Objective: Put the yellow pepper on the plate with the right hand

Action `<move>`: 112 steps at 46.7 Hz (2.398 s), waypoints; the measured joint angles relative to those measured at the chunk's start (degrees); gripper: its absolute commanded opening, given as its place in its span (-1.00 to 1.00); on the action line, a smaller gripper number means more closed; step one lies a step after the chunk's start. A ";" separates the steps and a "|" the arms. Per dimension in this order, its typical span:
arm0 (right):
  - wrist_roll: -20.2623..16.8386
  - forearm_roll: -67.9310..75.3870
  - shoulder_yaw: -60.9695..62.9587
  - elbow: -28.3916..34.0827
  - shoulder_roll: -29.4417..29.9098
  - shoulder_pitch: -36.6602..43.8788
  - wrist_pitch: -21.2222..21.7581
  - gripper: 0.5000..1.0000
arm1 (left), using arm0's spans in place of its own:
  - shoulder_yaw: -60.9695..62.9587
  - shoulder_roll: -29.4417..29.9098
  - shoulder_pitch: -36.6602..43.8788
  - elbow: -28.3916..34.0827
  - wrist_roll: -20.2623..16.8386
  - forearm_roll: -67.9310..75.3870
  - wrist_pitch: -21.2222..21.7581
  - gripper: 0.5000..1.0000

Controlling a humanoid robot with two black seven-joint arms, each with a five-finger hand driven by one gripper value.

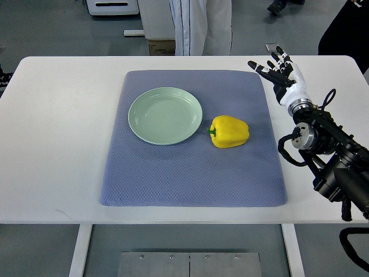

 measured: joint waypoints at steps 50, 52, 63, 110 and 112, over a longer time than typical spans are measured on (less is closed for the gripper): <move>0.15 0.00 -0.15 0.33 -1.32 0.11 0.33 1.00 | 0.00 0.00 0.00 -0.01 0.00 0.04 0.03 1.00; 0.16 -0.02 -0.20 0.41 -1.37 0.16 0.40 1.00 | 0.00 0.00 -0.01 -0.01 0.00 0.04 0.02 1.00; 0.25 -0.64 -2.35 4.81 -4.29 0.29 3.69 0.99 | 0.00 0.00 0.00 0.02 0.00 0.03 0.02 1.00; 4.24 -23.68 -30.64 23.01 -22.66 7.57 16.48 0.87 | 0.00 0.00 -0.01 0.00 0.00 0.00 0.00 1.00; 4.52 -24.66 -32.40 23.15 -22.75 8.17 16.47 0.86 | 0.00 0.00 0.00 -0.01 0.00 0.00 0.00 1.00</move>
